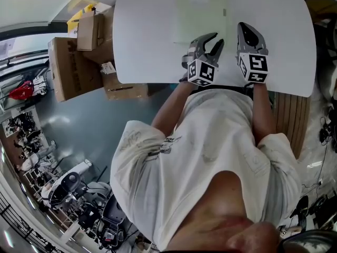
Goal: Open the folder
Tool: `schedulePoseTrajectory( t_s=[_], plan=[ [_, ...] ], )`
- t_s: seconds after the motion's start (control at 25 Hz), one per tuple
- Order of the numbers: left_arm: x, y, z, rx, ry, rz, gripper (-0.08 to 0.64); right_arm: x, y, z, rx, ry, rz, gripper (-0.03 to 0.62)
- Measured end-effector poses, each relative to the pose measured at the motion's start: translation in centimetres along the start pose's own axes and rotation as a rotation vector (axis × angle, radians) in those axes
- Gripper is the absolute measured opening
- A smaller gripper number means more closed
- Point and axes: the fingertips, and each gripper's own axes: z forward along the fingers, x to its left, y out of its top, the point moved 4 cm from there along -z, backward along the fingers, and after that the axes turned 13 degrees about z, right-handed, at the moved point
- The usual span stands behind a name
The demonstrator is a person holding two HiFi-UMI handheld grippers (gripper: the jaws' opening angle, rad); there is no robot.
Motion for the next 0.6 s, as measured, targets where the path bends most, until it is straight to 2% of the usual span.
schedulePoseTrajectory(
  t_s=[0.4, 0.6],
  plan=[
    [-3.7, -1.7, 1.5, 0.070, -0.119, 0.126, 0.160, -0.6, -4.1, 0.3, 0.103, 0.012, 0.018, 0.002],
    [-4.6, -2.4, 2.3, 0.099, -0.167, 0.222, 0.175, -0.7, -5.6, 0.7, 0.144, 0.022, 0.023, 0.002]
  ],
)
